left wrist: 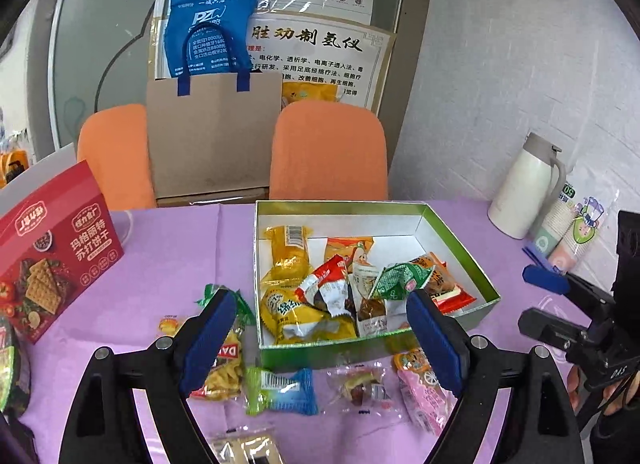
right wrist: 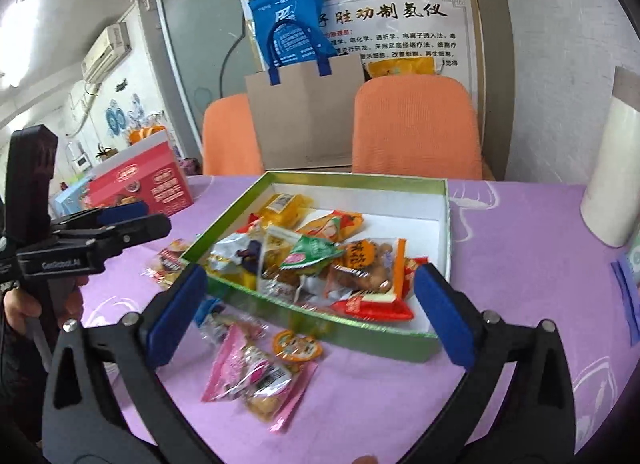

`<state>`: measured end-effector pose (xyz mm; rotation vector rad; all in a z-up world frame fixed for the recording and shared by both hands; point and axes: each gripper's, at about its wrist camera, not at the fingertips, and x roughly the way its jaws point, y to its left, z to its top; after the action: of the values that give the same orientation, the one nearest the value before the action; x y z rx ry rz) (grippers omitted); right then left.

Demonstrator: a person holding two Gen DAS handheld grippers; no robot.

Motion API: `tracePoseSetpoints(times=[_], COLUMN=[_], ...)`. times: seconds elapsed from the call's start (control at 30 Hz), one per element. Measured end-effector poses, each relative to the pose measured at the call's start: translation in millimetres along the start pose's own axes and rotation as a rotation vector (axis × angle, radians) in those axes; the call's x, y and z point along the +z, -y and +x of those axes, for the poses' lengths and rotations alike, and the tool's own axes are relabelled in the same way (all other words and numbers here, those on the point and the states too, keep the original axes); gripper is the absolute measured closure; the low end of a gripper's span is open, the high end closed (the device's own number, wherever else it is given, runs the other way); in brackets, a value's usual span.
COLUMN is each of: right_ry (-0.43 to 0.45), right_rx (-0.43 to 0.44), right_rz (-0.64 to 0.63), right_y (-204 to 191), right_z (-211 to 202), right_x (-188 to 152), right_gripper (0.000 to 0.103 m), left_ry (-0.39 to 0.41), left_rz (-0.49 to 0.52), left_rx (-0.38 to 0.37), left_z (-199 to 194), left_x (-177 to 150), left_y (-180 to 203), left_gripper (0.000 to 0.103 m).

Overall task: Organize snacks
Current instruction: 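Grasp the white cracker bag with black label using the left tool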

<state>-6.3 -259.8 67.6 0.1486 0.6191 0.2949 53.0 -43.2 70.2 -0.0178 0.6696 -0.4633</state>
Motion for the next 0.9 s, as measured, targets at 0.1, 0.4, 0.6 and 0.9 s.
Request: tracePoseSetpoints(times=[0.1, 0.4, 0.6, 0.9], right_ry=[-0.040, -0.156, -0.215, -0.254], right_rx=[0.063, 0.141, 0.200, 0.200], right_rz=[-0.034, -0.094, -0.108, -0.091], right_y=[-17.4, -64.9, -97.6, -119.2], right_z=[-8.5, -0.3, 16.0, 36.7], right_x=[-16.7, -54.2, -74.7, -87.7], right_gripper=[0.000, 0.001, 0.012, 0.026], left_ry=[0.002, -0.061, -0.132, -0.204], left_rz=[-0.037, -0.061, -0.118, -0.147], left_rx=[-0.021, 0.034, -0.005, -0.079], left_z=[-20.6, -52.1, -39.4, -9.5], left_x=[-17.0, -84.3, -110.6, -127.9], left_y=[-7.6, -35.8, -57.1, -65.1], left_gripper=[0.014, 0.014, 0.014, 0.043])
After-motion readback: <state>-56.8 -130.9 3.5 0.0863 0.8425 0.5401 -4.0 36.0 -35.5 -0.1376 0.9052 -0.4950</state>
